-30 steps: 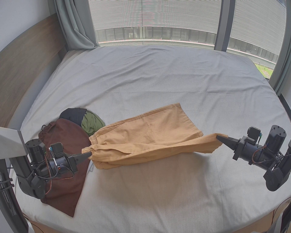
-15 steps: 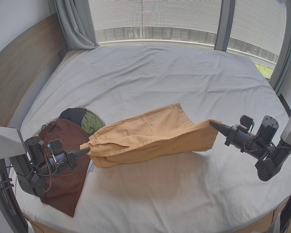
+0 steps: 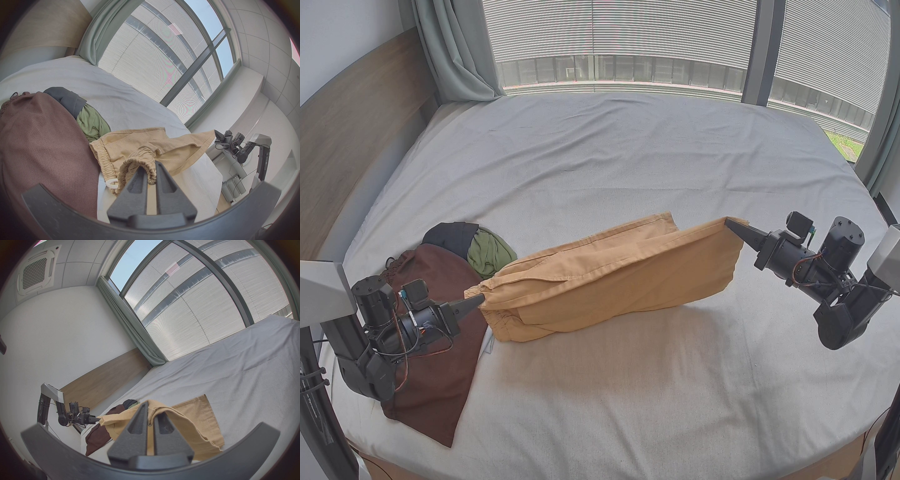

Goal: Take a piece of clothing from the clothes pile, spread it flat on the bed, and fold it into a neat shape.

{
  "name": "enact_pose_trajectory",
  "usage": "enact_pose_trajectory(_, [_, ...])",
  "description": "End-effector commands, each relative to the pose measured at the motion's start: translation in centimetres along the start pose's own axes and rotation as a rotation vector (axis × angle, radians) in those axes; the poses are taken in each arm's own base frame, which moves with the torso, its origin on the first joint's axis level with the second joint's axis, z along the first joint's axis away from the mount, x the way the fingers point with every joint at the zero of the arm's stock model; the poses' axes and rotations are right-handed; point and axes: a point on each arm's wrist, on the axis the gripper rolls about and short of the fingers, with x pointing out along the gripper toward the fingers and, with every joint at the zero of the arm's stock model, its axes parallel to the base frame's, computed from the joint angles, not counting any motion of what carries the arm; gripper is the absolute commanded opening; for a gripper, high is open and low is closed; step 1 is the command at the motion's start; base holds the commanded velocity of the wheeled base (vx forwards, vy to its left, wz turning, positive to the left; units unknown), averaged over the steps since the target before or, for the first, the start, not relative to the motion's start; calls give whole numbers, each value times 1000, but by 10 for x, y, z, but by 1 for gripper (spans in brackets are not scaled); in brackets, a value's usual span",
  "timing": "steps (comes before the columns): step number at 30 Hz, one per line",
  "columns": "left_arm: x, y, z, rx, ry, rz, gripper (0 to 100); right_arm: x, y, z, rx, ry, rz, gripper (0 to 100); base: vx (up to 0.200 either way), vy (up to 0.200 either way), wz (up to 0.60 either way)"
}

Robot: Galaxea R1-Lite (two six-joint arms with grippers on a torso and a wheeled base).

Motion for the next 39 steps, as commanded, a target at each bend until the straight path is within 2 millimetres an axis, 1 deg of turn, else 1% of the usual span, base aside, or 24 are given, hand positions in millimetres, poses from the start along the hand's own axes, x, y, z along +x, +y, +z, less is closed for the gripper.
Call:
enact_pose_trajectory(1, [2,0,2,-4,-7,-3,0,9,-9,-6,0,0,1,0,0,0,0])
enact_pose_trajectory(7, [6,4,5,-10,-27,18,0,21,-20,-8,2,2,-2,0,0,0,0])
enact_pose_trajectory(10, [9,5,7,-32,-44,27,0,28,-22,-3,-3,-6,3,0,0,0,0])
enact_pose_trajectory(13, [12,7,11,-55,-69,45,0,38,-28,-2,10,-13,9,0,0,0,0])
enact_pose_trajectory(19, [19,11,7,-75,-69,55,0,56,-38,0,27,-13,13,0,0,0,0])
enact_pose_trajectory(21, [21,13,6,-77,-68,59,0,59,-41,-1,33,-11,12,0,0,0,0])
enact_pose_trajectory(25, [33,19,4,-98,-89,86,0,72,-53,-7,42,-17,16,0,0,0,0])
enact_pose_trajectory(30, [42,18,7,-130,-128,113,0,79,-63,-13,41,-20,16,0,0,0,0])
enact_pose_trajectory(31, [44,18,5,-138,-125,109,0,85,-69,-17,46,-13,12,0,0,0,0])
enact_pose_trajectory(36, [47,19,3,-145,-119,107,0,91,-75,-19,51,-7,7,0,0,0,0])
enact_pose_trajectory(39, [53,23,-4,-151,-105,110,0,98,-80,-19,46,-14,11,0,0,0,0])
